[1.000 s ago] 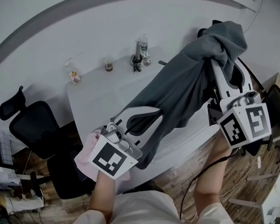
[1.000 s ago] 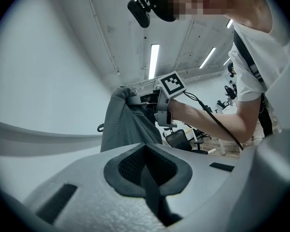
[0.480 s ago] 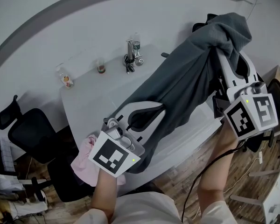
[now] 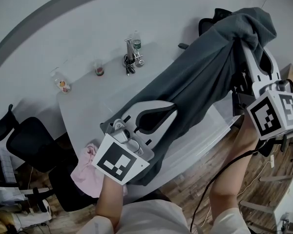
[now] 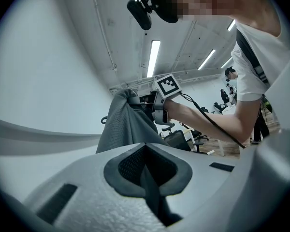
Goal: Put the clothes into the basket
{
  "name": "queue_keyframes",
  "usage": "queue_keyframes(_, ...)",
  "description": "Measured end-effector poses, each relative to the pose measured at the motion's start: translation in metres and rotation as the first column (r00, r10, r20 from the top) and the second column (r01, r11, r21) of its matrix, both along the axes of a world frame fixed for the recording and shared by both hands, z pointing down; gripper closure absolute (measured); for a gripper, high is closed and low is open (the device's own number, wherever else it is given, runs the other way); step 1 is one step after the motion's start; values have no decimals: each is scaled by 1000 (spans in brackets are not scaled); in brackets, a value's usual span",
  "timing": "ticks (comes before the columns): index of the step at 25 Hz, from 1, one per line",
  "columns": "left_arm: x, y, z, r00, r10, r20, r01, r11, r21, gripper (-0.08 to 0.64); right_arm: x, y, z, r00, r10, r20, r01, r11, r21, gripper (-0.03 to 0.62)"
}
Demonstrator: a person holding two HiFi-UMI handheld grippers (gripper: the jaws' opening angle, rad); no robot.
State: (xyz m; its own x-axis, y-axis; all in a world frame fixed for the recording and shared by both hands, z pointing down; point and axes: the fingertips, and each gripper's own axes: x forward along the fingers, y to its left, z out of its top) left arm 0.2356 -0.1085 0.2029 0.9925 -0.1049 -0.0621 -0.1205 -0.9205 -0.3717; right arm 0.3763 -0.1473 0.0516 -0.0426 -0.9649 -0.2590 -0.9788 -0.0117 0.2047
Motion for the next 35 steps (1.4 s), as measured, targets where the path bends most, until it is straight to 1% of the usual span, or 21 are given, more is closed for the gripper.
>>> queue_keyframes(6,23,-5,1,1000,26,-4,-26,1000,-7,560,30,-2,-11,1000,29,-8,-29,999,24,488)
queue_keyframes(11,47,-13,1,999,50,-19,-51,999,-19,560,56,-11,-13,999,51,-12,-51,999,17,488)
queue_keyframes(16,76,-33,2,998,66,-22,-66,997,-35,560,78,-26,-19,997,77,-28,-76,997,3,488)
queue_keyframes(21,102,-55,12,998,57,-19,-59,993,-99,560,99,-37,-15,994,109,-21,-109,994,-1,488)
queue_keyframes(23,114,-62,22,998,58,1,-58,993,-105,560,106,-39,-9,992,127,-18,-127,992,-10,488)
queue_keyframes(26,130,-68,43,996,74,54,-70,996,-59,560,113,-41,7,990,139,-20,-140,989,-44,488)
queue_keyframes(27,134,-68,51,994,79,71,-74,995,-61,560,115,-41,15,990,141,-21,-142,988,-57,488)
queue_keyframes(31,140,-67,89,988,87,129,-72,991,-114,560,114,-42,53,990,136,-40,-140,983,-119,488)
queue_keyframes(35,133,-62,124,978,95,186,-63,983,-170,560,106,-44,109,992,91,-90,-110,966,-234,486)
